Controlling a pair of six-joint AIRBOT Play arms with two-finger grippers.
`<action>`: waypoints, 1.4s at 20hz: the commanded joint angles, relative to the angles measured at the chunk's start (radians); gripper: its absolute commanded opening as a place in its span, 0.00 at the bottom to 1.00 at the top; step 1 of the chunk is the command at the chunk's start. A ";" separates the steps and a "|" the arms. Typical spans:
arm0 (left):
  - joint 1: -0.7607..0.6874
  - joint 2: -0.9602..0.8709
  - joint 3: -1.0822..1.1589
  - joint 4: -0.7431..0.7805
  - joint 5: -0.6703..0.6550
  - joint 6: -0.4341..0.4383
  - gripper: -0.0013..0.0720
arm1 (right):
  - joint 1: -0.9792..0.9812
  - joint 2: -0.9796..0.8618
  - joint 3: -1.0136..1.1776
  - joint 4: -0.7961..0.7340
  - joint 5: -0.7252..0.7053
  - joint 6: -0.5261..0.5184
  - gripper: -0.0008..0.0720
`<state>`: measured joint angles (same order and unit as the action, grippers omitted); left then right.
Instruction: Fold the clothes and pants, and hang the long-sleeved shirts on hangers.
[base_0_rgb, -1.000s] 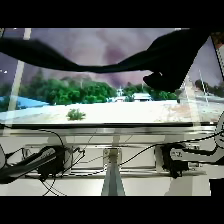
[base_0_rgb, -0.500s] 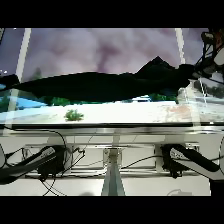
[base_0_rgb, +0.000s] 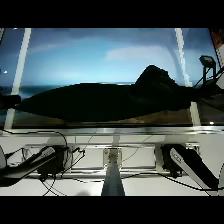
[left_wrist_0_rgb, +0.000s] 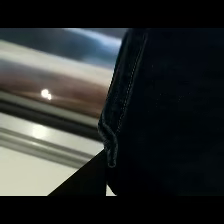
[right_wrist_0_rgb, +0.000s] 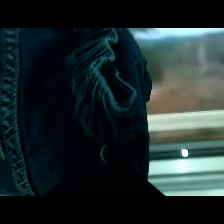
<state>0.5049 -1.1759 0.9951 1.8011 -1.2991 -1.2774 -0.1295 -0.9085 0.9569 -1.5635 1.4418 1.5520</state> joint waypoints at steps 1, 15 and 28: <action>0.004 -0.042 -0.071 0.031 -0.002 0.011 0.05 | -0.001 0.017 -0.084 0.000 0.063 0.000 0.05; -0.136 -0.023 0.370 -0.029 0.149 -0.103 0.05 | -0.001 0.016 -0.099 0.018 -0.021 0.000 0.05; 0.125 0.002 -0.249 0.036 0.155 -0.106 0.05 | -0.001 0.016 -0.099 0.011 0.243 -0.002 0.05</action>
<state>0.5743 -1.1881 0.7647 1.8297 -1.1576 -1.3834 -0.1295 -0.8928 0.8581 -1.5539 1.5608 1.5517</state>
